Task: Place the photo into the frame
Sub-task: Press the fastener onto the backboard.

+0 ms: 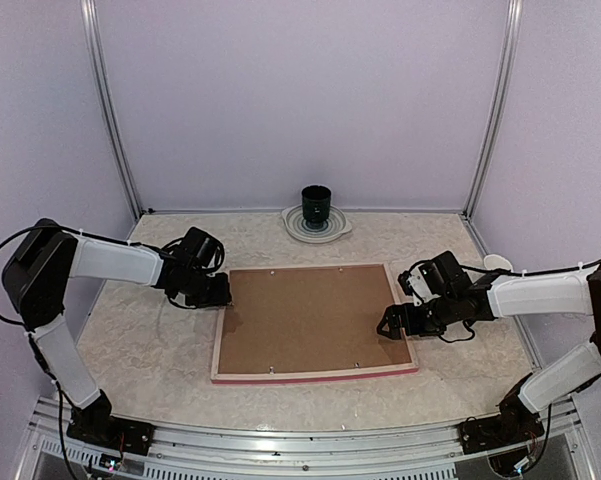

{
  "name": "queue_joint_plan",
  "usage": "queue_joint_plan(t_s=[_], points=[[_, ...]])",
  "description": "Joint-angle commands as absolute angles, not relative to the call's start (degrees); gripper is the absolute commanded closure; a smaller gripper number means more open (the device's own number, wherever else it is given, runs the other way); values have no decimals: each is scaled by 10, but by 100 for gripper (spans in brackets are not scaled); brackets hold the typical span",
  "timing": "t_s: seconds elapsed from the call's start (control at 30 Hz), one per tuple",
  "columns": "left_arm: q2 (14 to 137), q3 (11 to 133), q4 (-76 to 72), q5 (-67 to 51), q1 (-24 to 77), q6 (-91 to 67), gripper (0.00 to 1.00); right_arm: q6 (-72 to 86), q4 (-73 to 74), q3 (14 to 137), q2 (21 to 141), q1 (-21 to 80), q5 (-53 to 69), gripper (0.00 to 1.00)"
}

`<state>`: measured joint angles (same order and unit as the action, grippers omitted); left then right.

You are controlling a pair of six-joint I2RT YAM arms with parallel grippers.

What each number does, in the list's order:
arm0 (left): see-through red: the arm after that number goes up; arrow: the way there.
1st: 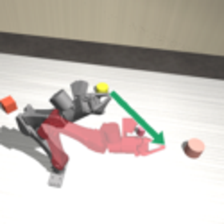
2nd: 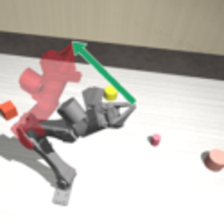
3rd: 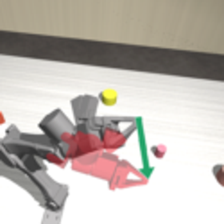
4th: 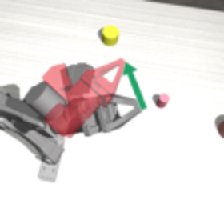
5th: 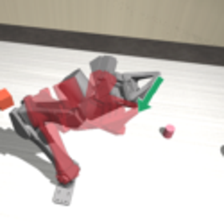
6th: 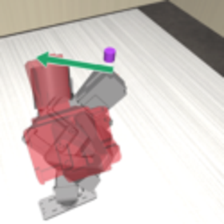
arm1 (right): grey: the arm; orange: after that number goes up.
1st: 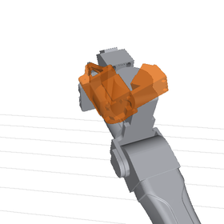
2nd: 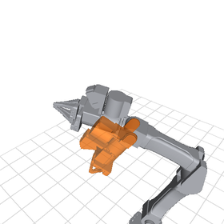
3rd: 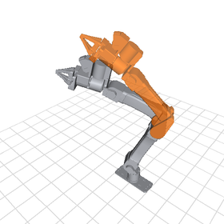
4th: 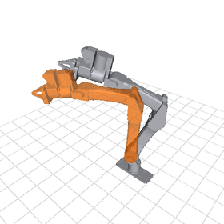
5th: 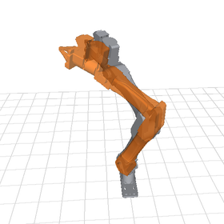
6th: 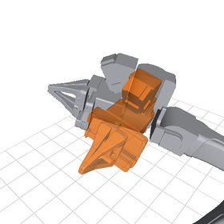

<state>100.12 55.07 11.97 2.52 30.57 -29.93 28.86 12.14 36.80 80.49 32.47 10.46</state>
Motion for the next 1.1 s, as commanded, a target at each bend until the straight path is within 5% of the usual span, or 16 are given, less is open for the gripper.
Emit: queue_joint_plan(t_s=[0.0, 1.07], points=[[1004, 553, 116, 14, 304, -296, 69, 282, 121, 379, 810, 320, 107, 1], [1031, 569, 150, 59, 324, -288, 73, 284, 111, 370, 814, 320, 108, 1]])
